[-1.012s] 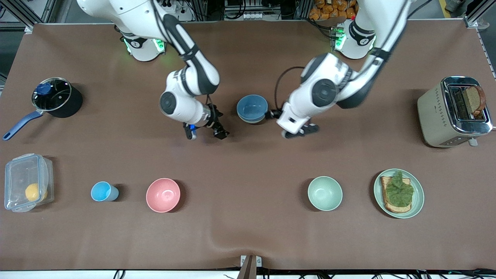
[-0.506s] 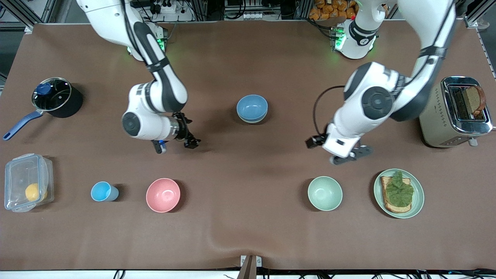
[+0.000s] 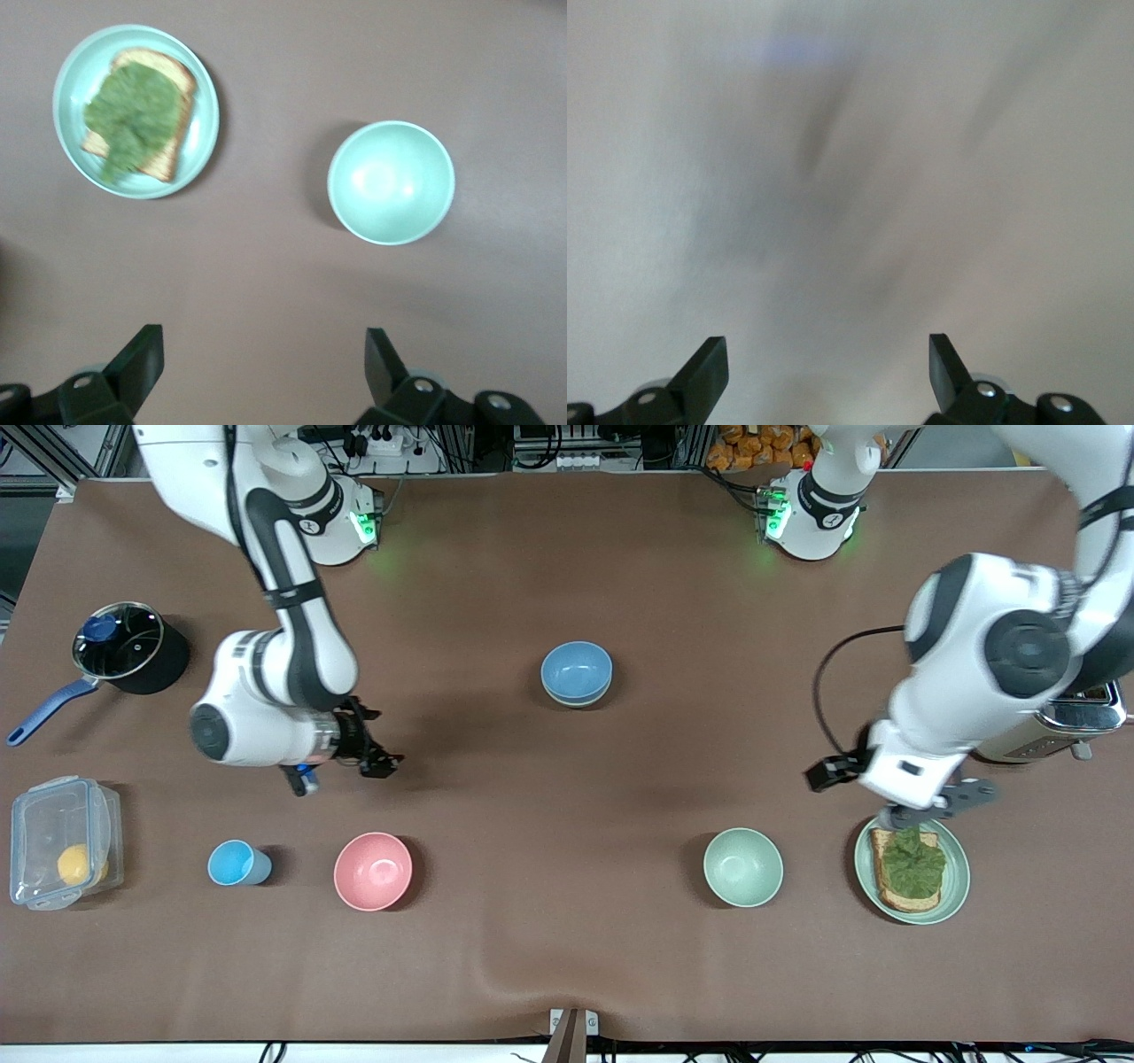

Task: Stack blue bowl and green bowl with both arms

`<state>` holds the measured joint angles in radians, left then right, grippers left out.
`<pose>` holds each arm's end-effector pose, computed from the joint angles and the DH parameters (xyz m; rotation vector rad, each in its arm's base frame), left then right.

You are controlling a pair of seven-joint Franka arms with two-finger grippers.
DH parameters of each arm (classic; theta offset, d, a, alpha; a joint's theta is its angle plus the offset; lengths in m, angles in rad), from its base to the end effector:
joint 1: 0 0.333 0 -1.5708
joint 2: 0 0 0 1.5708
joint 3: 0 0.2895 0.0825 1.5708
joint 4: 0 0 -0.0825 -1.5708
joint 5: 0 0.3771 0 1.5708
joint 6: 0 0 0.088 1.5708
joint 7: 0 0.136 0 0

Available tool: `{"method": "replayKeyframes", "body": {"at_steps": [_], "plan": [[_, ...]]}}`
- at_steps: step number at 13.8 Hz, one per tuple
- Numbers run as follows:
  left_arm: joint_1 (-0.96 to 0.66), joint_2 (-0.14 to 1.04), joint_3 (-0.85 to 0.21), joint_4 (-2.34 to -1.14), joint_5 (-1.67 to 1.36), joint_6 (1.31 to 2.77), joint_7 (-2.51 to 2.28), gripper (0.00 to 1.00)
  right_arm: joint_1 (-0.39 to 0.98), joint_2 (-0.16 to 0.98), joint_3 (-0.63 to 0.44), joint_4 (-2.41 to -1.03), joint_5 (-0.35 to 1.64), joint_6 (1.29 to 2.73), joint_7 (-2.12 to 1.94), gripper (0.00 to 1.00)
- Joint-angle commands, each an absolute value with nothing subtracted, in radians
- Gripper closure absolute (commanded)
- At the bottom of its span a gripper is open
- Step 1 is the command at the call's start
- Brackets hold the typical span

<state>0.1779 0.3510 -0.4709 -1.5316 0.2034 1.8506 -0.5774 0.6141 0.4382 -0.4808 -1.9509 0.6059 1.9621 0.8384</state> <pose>0.6291 -0.1358 0.4211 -3.0840 -0.3939 -0.0361 0.5437 0.1240 0.2088 -2.5643 1.4680 0.6648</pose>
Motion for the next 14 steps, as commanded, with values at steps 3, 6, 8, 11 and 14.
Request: {"method": "replayKeyframes", "body": {"at_steps": [3,6,8,11,14], "plan": [[0.27,0.256,-0.476,-1.548,0.163,1.757,-0.447,0.0,0.556,0.41,-0.604,-1.789,0.424,1.676,0.663,0.0],[0.127,0.166,-0.26,-1.607,0.045,1.729,-0.365,0.0,0.422,0.414,-0.597,-1.663,0.384,1.519,0.502,0.0],[0.071,0.071,-0.177,-1.69,-0.001,1.729,-0.304,0.0,0.379,0.41,-0.598,-1.616,0.286,1.479,0.312,0.0],[-0.015,-0.052,-0.118,-1.773,-0.003,1.73,-0.299,0.0,0.299,0.388,-0.597,-1.556,0.247,1.471,0.122,0.0],[-0.08,-0.072,-0.09,-1.767,0.009,1.724,-0.304,0.0,0.197,0.327,-0.533,-1.513,0.219,1.473,-0.052,0.0]]}}
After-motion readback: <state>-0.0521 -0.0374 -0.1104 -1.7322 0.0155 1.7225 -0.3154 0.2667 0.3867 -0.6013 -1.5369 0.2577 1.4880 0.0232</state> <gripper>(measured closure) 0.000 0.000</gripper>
